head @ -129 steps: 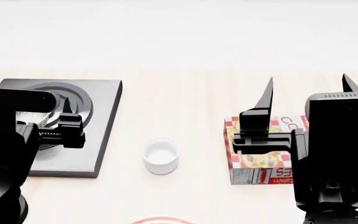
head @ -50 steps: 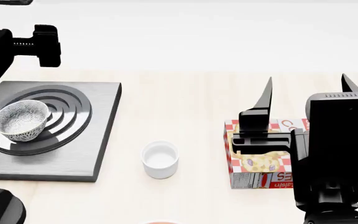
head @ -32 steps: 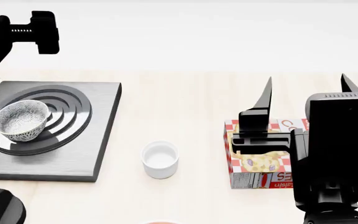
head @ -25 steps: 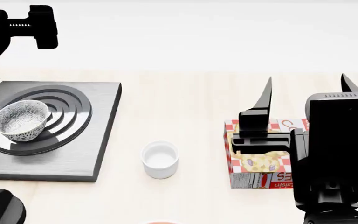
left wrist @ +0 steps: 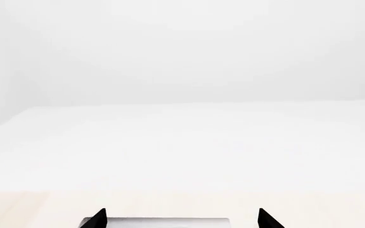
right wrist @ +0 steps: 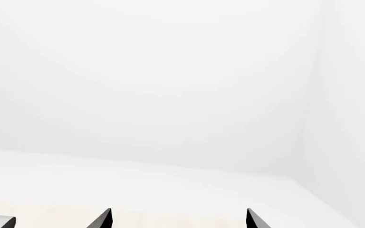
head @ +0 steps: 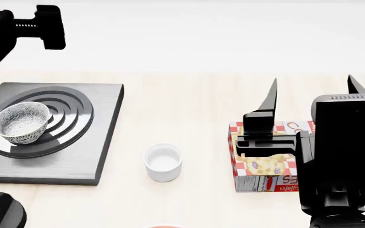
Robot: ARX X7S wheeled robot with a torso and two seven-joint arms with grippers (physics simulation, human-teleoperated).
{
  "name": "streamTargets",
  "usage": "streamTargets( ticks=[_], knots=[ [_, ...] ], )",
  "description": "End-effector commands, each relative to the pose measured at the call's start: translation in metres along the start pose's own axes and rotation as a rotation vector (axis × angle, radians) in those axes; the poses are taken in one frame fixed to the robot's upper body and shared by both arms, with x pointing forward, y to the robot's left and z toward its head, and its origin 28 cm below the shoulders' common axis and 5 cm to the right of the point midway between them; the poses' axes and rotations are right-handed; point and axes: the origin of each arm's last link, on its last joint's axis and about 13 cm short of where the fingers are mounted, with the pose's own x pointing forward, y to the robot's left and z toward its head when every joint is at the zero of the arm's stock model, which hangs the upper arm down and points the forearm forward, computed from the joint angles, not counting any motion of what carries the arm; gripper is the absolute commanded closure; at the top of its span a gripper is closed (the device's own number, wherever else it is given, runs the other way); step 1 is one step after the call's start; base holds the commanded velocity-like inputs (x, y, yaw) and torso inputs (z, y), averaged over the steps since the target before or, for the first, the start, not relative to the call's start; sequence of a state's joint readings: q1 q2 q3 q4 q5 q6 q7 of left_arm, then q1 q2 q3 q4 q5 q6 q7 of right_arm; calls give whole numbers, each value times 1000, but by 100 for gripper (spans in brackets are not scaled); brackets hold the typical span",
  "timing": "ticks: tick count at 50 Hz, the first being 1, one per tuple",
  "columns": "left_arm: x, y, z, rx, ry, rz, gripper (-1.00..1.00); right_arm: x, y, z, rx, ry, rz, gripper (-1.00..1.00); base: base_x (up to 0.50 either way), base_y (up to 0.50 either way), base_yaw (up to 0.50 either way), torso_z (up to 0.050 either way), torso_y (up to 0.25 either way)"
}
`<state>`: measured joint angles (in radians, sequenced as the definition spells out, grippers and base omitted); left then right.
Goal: Pick the akita bowl on the stove and place it on the plate.
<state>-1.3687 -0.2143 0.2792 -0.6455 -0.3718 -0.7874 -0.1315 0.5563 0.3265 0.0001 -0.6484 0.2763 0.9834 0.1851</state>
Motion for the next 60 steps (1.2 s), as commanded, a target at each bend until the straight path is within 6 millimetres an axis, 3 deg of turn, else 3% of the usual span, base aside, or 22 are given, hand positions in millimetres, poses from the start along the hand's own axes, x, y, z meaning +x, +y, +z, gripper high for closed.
streamTargets(
  ticks=[1,12,60],
  knots=[
    [1,-9,0,-47,-17,-87,-100,1,-1,0,15,-3,-8,-100,0,0,0,0,0],
    [-1,-9,1,-26,-49,-96,-100,1,-1,-1,15,-4,-7,-100,0,0,0,0,0],
    [-1,-8,-1,-8,-49,-102,-100,0,-1,1,15,-5,-7,-100,0,0,0,0,-108]
  ],
)
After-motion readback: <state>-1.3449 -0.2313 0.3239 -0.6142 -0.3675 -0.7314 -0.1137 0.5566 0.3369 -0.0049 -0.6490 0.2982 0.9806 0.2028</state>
